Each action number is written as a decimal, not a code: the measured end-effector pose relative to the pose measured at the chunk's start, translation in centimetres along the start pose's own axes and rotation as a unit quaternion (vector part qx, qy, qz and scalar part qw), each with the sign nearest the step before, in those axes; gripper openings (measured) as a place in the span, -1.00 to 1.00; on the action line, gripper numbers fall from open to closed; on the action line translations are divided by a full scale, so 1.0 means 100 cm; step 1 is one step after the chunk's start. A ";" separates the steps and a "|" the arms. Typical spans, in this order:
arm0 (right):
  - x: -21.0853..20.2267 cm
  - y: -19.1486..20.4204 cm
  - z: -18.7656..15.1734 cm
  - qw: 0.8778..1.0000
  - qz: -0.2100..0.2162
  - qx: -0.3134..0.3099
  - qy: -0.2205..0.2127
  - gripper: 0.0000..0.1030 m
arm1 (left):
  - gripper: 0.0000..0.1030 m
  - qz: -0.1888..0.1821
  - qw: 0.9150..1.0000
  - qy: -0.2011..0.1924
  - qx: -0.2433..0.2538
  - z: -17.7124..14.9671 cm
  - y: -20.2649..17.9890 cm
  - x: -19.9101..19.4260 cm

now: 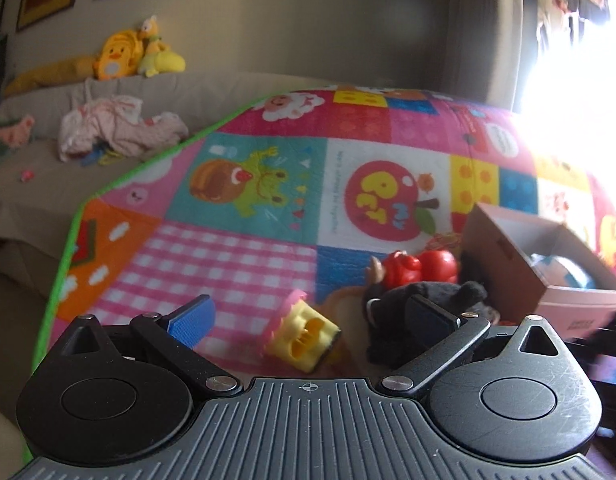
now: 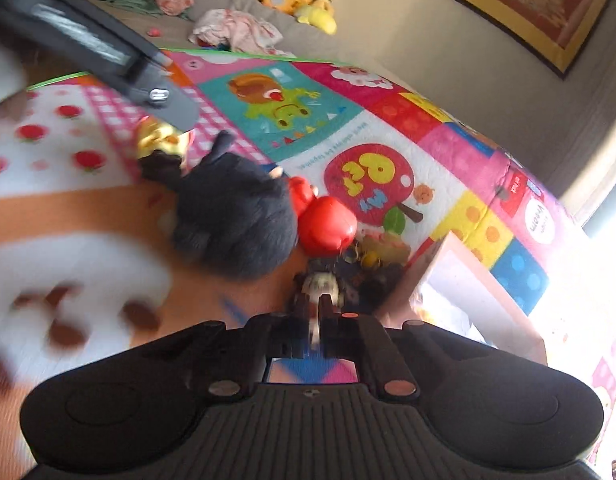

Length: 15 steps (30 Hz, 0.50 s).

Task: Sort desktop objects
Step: 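Move the left tool to the yellow pink-lidded cup while the right tool approaches the boy figurine, then close the left tool on the yellow cup while the right tool grasps the boy figurine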

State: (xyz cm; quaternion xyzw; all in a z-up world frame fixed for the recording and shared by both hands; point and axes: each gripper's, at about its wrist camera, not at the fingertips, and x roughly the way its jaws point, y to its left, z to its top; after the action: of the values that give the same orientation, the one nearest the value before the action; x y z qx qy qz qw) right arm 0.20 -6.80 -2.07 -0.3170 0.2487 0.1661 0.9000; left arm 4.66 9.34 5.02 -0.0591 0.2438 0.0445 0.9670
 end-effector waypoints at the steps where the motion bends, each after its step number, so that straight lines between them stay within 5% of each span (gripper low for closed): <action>1: -0.009 -0.004 -0.006 1.000 0.005 0.004 0.004 -0.92 | 1.00 0.005 1.000 0.006 -0.008 0.001 0.004 0.004; 4: -0.029 -0.018 -0.023 0.999 0.008 0.032 0.013 -0.92 | 1.00 0.001 0.998 0.033 -0.048 0.002 0.021 0.014; 7: -0.038 -0.032 -0.029 0.998 0.009 0.067 0.002 -0.91 | 0.92 -0.010 0.999 0.047 -0.025 -0.003 0.022 0.020; 10: -0.030 -0.033 -0.020 0.998 -0.008 0.059 -0.007 -0.90 | 0.41 -0.022 0.998 0.065 0.010 -0.008 0.018 0.029; 13: -0.012 -0.028 -0.001 0.999 -0.006 0.049 -0.011 -0.86 | 0.45 -0.029 0.997 0.069 0.032 -0.011 0.016 0.036; 15: 0.001 -0.024 0.012 0.999 -0.004 0.048 -0.008 -0.59 | 0.54 -0.036 0.996 0.067 0.049 -0.013 0.013 0.037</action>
State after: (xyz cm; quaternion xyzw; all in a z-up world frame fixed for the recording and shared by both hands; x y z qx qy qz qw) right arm 1.76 -7.78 -0.19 -0.2730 0.2477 0.1532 0.9169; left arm 7.18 10.66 1.95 -0.0231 0.3080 -0.0069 0.9511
